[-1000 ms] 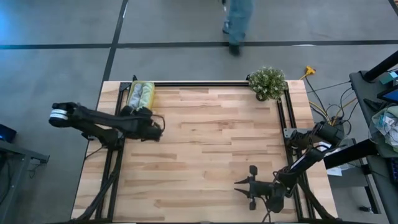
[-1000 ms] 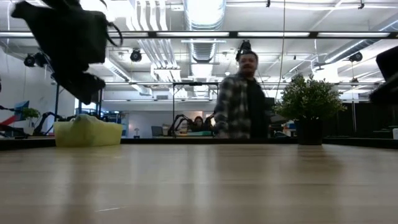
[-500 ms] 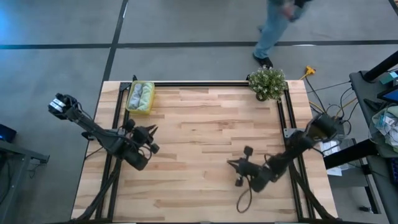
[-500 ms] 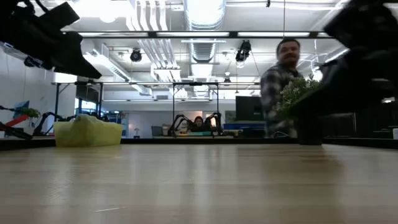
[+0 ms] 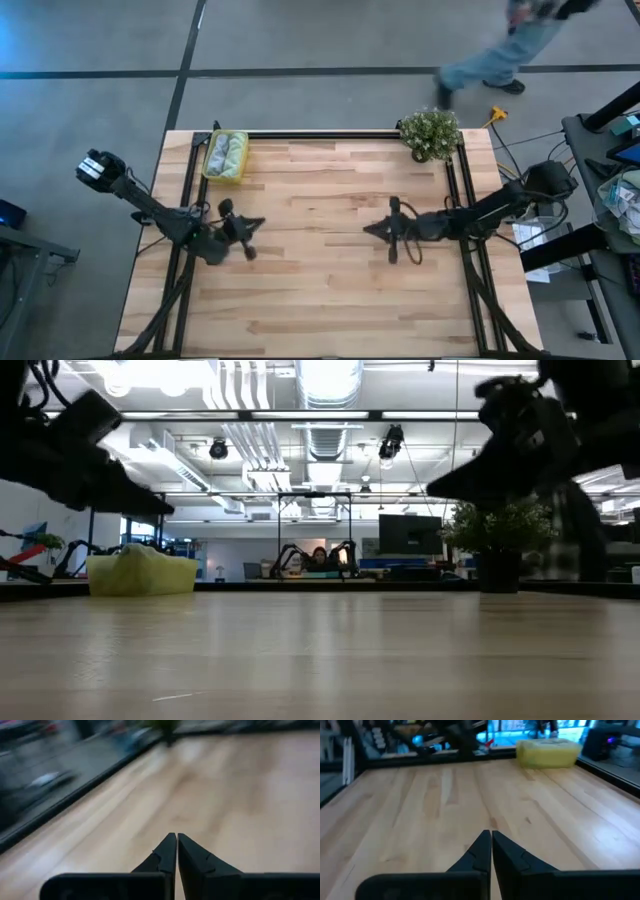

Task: Roll microfiber towels into tight, uniform cylinder then place into a basket
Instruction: Return to Home Position

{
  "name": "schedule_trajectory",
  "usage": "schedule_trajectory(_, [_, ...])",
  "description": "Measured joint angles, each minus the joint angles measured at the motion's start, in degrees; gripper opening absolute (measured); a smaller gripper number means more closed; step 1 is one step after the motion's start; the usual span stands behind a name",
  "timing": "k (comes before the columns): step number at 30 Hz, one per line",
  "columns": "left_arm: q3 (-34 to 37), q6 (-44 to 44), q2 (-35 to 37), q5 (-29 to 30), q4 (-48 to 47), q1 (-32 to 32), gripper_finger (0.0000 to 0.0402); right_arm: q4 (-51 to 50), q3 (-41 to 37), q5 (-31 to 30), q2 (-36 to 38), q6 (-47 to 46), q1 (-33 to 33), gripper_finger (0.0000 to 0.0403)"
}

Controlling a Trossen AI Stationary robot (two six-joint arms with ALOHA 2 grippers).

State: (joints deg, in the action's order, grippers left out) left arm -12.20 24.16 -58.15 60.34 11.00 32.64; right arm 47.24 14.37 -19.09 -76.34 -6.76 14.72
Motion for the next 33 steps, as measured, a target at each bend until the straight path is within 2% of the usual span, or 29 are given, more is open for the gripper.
schedule_trajectory(4, [10.8, -23.6, 1.1, -15.7, 41.8, -1.8, 0.0000, 8.4, -5.8, -0.5, 0.2, -1.0, -0.4, 0.0008])
schedule_trajectory(6, [11.6, -27.7, 0.3, -20.3, 50.0, -3.0, 0.0000, 11.4, -7.5, -0.4, 0.2, -1.0, -0.3, 0.0008])
schedule_trajectory(9, [11.7, -28.1, 0.5, -23.5, 49.4, -5.1, 0.0000, 12.3, -8.8, -1.3, -0.3, -0.8, -0.2, 0.0008])
schedule_trajectory(12, [11.8, -24.6, -2.0, -29.4, 47.8, -9.1, 0.0000, 12.4, -9.8, -3.6, -0.7, -0.8, -0.2, 0.0008])
schedule_trajectory(15, [11.6, -23.6, -5.3, -35.3, 50.2, -13.6, 0.0000, 12.4, -10.7, -4.1, -0.8, -0.8, -0.3, 0.0008])
schedule_trajectory(19, [11.9, -22.0, -8.9, -37.8, 53.0, -18.4, 0.0000, 14.2, -12.2, -4.8, -0.7, -0.5, -0.3, 0.0008])
schedule_trajectory(22, [11.9, -21.5, -9.1, -36.3, 52.2, -20.5, 0.0000, 16.3, -13.9, -5.1, -0.6, 0.7, -0.3, 0.0008])
schedule_trajectory(26, [11.9, -21.5, -4.8, -35.9, 49.0, -21.0, 0.0000, 16.1, -13.9, -6.2, 0.6, 2.1, -0.2, 0.0008])
schedule_trajectory(33, [11.9, -20.1, 13.8, -34.4, 28.1, -21.0, 0.0000, 11.8, -13.9, -6.5, 4.9, 5.3, -0.2, 0.0008])
